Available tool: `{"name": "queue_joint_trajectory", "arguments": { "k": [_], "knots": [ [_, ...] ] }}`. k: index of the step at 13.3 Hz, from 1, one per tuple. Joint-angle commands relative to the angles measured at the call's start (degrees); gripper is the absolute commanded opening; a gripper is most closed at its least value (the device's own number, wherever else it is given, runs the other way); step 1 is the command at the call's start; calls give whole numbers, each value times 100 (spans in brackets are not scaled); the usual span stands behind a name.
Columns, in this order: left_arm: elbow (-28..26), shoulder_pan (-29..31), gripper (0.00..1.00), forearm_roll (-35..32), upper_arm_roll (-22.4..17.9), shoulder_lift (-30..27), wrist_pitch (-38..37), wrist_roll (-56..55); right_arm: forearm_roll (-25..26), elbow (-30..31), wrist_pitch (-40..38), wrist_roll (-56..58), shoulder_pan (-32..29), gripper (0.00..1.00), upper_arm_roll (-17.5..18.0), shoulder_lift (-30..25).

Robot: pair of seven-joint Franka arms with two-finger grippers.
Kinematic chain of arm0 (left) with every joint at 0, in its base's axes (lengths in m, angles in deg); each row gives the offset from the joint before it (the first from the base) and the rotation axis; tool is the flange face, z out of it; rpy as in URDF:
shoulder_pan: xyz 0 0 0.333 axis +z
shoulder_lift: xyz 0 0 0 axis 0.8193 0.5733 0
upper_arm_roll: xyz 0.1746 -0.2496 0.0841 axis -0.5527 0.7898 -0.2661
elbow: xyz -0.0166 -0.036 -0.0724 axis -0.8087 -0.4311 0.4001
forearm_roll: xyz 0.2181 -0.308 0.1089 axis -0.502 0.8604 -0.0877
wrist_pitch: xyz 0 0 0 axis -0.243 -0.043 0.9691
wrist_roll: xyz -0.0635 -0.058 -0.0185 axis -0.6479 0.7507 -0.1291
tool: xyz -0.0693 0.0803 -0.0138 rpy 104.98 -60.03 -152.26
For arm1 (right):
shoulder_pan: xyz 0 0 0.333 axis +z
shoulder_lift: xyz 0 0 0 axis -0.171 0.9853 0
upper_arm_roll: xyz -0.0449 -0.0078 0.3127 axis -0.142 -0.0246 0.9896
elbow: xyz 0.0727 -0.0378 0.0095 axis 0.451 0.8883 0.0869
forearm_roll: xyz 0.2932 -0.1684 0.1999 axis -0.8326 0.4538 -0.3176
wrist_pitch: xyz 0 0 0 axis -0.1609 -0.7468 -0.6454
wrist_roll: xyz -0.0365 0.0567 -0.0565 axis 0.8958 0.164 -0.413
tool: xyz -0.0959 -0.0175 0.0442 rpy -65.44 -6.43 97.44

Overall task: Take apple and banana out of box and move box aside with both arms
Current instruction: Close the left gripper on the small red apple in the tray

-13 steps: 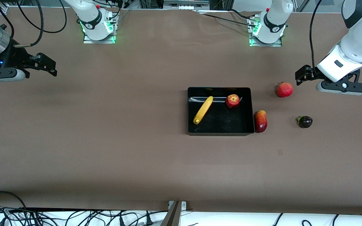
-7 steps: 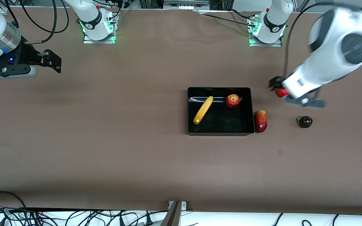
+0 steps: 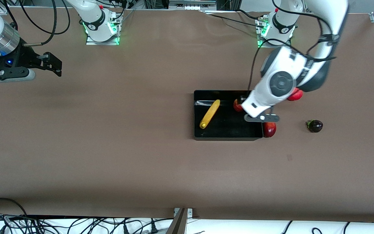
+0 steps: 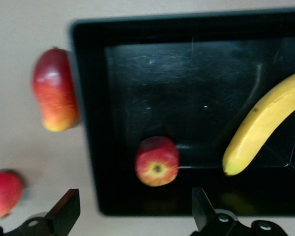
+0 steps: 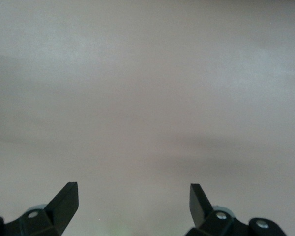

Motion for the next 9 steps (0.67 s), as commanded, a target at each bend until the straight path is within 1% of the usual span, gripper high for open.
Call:
{"name": "queue_joint_trajectory", "arguments": {
  "k": [1, 2, 5, 6, 9],
  "knots": [
    [-717, -73, 100, -613, -42, -157, 830, -121, -294, -49, 16, -49, 1, 100, -12, -19],
    [-954, -82, 100, -729, -42, -139, 1155, -199, -330, -49, -19, -49, 1, 100, -3, -37],
    [-1693, -30, 100, -730, -7, 1, 2244, -261, -330, -75, 7, -49, 19, 100, 32, -46],
    [-1799, -73, 100, -669, 2, 19, 2448, -383, -339, -75, 16, -40, 19, 100, 23, -45],
    [-1800, -152, 100, -669, 116, 124, 2494, -762, -330, -75, -2, -14, 19, 100, -3, -45]
  ]
}}
